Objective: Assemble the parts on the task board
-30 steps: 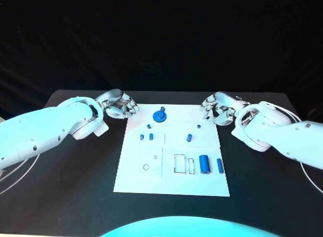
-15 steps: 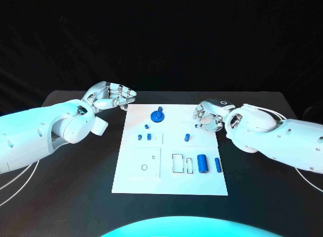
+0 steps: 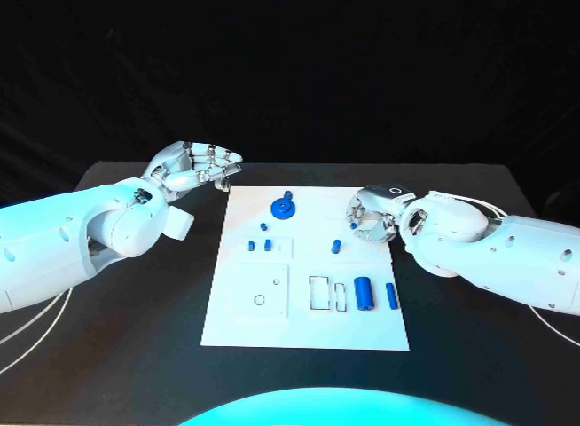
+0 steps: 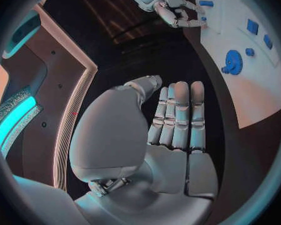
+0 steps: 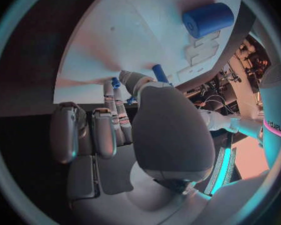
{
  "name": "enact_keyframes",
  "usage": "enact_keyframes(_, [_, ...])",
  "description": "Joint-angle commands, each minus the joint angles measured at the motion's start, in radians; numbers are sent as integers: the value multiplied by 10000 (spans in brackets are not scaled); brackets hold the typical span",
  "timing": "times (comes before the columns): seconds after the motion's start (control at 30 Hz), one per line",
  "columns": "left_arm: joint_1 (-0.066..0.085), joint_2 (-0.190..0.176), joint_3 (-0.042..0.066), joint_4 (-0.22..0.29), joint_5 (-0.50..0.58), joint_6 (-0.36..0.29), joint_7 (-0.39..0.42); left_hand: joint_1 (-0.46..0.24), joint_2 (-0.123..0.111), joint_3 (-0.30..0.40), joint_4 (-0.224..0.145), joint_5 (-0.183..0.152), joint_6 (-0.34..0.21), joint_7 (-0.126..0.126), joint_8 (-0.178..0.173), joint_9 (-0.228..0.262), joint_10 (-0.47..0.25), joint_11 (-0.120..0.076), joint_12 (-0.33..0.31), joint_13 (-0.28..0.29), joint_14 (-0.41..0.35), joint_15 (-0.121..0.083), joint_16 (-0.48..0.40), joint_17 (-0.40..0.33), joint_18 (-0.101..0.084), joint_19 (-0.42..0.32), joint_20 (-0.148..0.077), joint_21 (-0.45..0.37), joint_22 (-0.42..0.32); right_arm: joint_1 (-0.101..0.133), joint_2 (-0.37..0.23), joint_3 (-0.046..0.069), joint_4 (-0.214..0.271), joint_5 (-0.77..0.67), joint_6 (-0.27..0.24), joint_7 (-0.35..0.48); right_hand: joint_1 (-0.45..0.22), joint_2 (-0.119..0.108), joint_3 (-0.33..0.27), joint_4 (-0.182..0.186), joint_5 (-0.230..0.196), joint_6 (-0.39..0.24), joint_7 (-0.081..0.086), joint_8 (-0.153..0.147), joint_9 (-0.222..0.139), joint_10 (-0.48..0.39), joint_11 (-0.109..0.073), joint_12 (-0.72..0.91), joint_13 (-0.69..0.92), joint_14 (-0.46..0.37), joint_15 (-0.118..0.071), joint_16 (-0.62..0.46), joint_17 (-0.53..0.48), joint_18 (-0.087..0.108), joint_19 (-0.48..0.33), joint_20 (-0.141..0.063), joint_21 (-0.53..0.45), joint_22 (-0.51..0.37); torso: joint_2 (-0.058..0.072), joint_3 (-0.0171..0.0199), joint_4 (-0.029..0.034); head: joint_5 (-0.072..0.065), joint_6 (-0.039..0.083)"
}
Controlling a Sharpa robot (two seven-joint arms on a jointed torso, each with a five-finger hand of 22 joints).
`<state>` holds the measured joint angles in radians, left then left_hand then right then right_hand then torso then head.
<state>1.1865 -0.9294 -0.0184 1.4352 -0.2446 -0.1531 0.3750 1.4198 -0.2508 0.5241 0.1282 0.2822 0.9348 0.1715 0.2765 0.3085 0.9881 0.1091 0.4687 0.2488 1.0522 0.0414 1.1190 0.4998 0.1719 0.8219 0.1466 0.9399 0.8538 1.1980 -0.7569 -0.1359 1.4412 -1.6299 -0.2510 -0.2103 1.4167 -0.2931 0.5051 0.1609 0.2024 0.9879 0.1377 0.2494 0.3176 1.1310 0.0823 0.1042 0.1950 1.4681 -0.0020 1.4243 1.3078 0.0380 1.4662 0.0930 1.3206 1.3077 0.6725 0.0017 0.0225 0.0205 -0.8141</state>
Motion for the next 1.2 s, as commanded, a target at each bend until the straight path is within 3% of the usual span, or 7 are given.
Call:
enact_keyframes(0.03, [7, 2, 10, 45, 324, 42, 287, -61, 22, -41, -6, -3, -82, -2, 41, 9, -53, -9, 42, -9, -77, 5, -40, -9, 112, -2, 36, -30, -10, -53, 69, -19, -93, -301, 82, -171, -103, 46, 31, -52, 80, 59, 8, -43, -13, 81, -4, -72, -31, 529, 66, -26, 325, 116, 283, -37, 44, 1579, 3, 11, -2, -6, 16])
enact_keyframes(0.33, [7, -13, 10, 51, 367, 46, 265, -57, 22, -46, -9, -3, -90, -4, 40, 9, -58, -10, 41, -11, -77, 5, -43, -12, 112, 0, 37, -38, -16, -115, 219, -22, -252, -347, -119, -199, -176, 91, 191, -40, 131, 127, 46, -46, -5, 189, 33, -93, -109, 540, 93, -27, 316, 110, 300, -21, 61, 1589, 2, 11, -2, 5, 6])
enact_keyframes(0.5, [7, -4, 10, 50, 373, 31, 243, -54, 28, -46, -10, -2, -95, -5, 39, 9, -61, -10, 40, -12, -77, 5, -46, -13, 112, 2, 37, -43, -20, -195, 327, -26, -288, -300, -65, -127, -124, 250, 607, -151, 9, 403, -38, 68, 71, 609, -55, -19, -178, 557, 27, -4, 333, 68, 387, -50, 287, 1693, 2, 14, -3, 24, -13])
enact_keyframes(0.63, [7, 6, 10, 51, 327, -53, 194, 35, 118, -16, -53, 18, -124, 0, 42, 12, -74, -13, 48, -22, -73, -3, -66, -28, 116, 31, 33, -84, -50, -254, 369, -27, -269, -213, 277, -182, -126, 422, 992, -339, -359, 706, -125, 221, 181, 1077, -183, 38, -181, 586, -81, 54, 401, -32, 551, -131, 789, 1917, 5, 12, 17, 18, -38])
enact_keyframes(0.83, [7, -6, 10, 69, 289, -64, 182, 103, 149, 4, -99, 28, -134, 7, 44, 14, -81, -13, 52, -28, -69, -7, -75, -35, 119, 53, 26, -92, -57, -302, 368, -28, -220, -330, 659, -471, -89, 551, 1230, -648, -127, 914, -170, 353, 294, 1366, -292, 3, -183, 555, -221, -59, 189, -75, 625, -180, 1000, 2017, -1, 3, -8, 38, -42])
enact_keyframes(0.97, [7, -6, 10, 77, 281, -58, 189, 125, 157, 8, -117, 29, -135, 7, 47, 15, -83, -13, 54, -30, -66, -8, -77, -37, 119, 61, 24, -93, -59, -326, 367, -28, -172, -598, 654, -682, 79, 735, 1562, -1079, 16, 1023, -181, 436, 387, 1607, -330, -21, -171, 548, -278, -61, 162, -82, 640, -220, 1044, 2046, -5, 4, -11, 39, -35])
enact_keyframes(1.2, [7, -7, 10, 104, 278, -124, 265, 209, 153, 5, -211, 35, -415, 56, -96, -44, -129, 20, 52, -57, -43, 8, -91, -52, 113, 113, 15, -96, -61, -361, 371, -28, -54, -1089, 358, -975, 8, 762, 1766, -1342, -39, 1117, -225, 489, 453, 1776, -374, -52, -160, 541, -306, -74, 127, -89, 650, -247, 1085, 2073, -6, 6, -7, 22, -56])
